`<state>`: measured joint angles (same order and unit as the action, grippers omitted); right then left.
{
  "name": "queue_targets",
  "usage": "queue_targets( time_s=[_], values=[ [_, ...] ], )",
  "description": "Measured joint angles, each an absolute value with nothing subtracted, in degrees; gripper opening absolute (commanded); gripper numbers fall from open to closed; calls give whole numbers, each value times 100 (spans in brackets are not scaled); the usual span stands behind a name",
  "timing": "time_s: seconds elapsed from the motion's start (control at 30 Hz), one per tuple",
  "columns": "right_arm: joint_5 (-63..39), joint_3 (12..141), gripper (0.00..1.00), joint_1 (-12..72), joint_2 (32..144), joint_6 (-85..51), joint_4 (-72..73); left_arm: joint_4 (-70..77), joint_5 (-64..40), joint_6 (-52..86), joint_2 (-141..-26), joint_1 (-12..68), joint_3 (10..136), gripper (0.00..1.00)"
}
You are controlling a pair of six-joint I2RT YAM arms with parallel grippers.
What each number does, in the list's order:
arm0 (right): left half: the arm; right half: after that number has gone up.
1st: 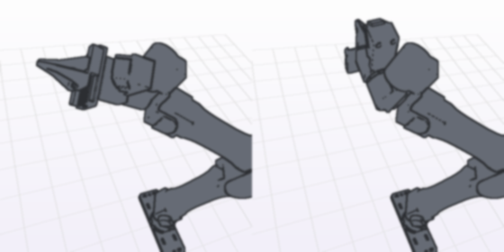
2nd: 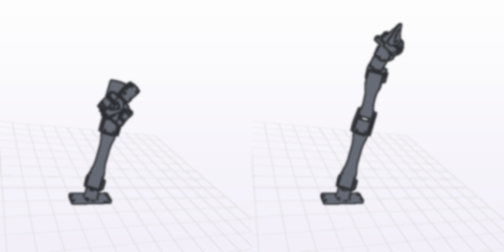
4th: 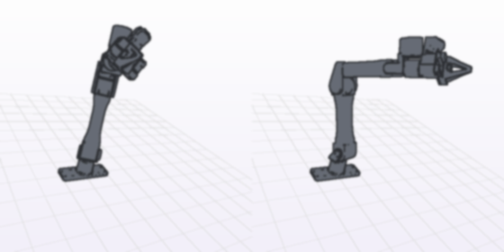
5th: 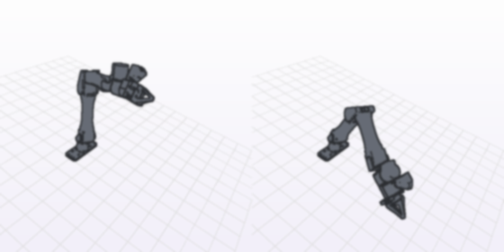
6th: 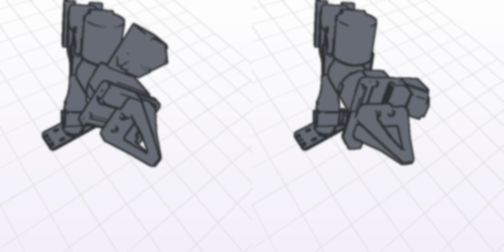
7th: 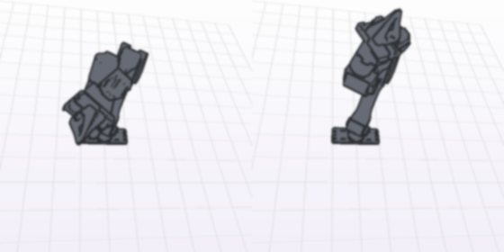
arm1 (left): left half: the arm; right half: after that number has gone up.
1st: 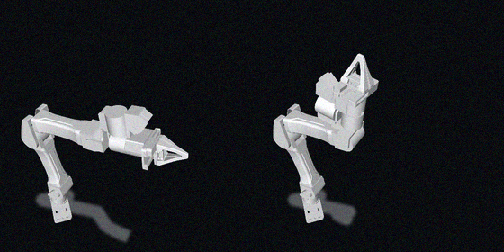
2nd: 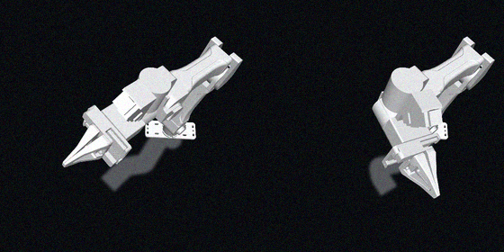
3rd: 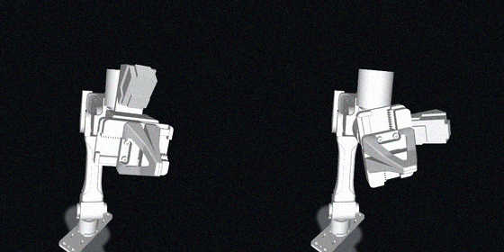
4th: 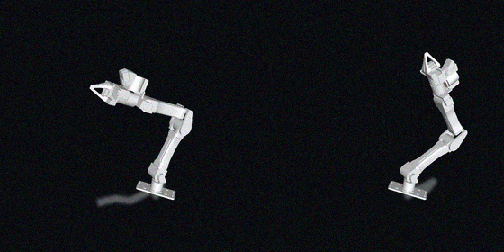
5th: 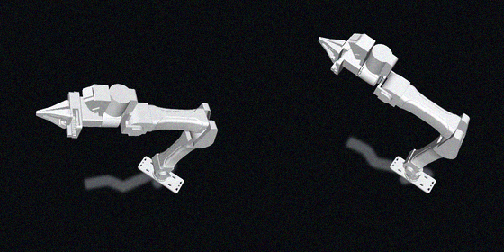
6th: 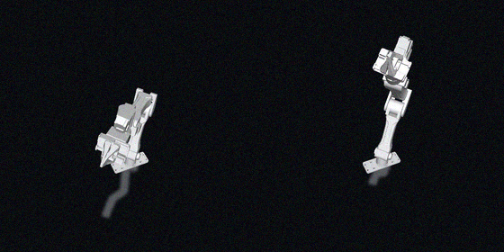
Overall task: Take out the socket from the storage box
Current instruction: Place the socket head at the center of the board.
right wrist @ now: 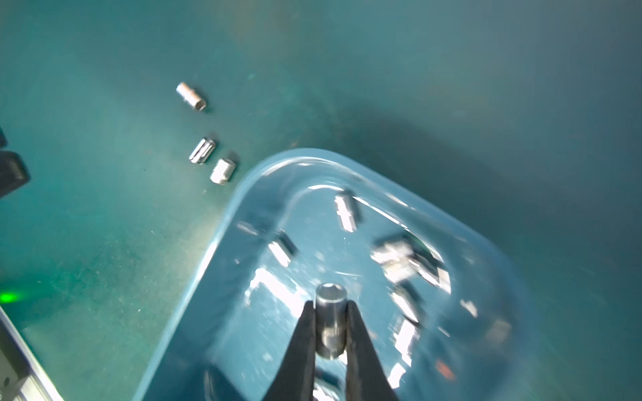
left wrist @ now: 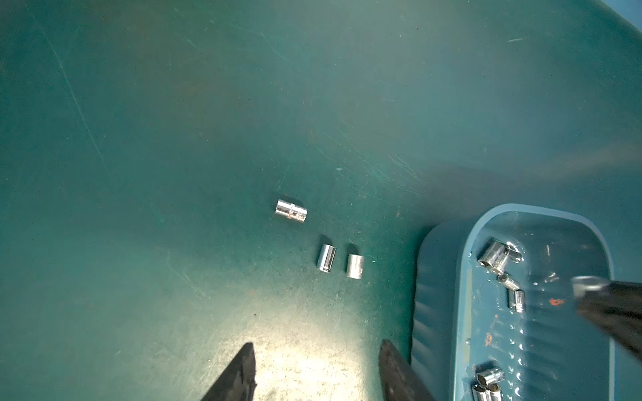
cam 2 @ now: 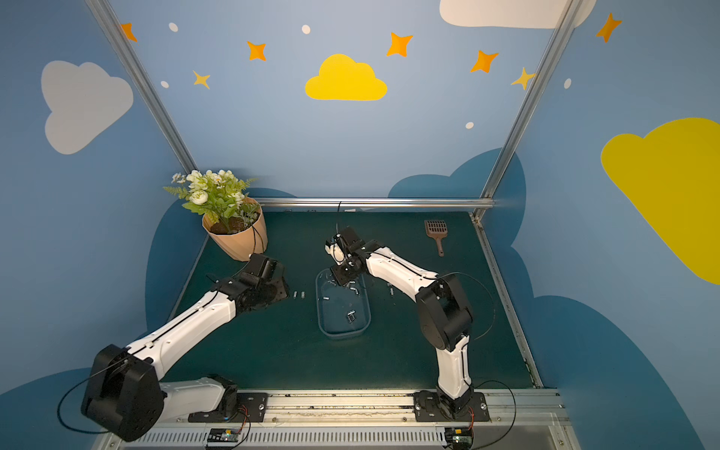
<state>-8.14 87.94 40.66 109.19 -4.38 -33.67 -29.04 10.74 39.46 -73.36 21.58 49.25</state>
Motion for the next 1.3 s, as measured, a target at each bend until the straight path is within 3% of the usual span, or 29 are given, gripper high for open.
queue_targets(
  time_s=[0.5, 1.3],
  values=[
    [-705, 6746, 14, 2613, 9651, -746, -3367, -2838, 1007, 3946, -7432, 2150, 4925, 57],
    [-663, 6095, 15, 1857, 10049, -1074, -3291, -2786, 958, 3946, -7513, 2147, 4925, 58]
  ],
)
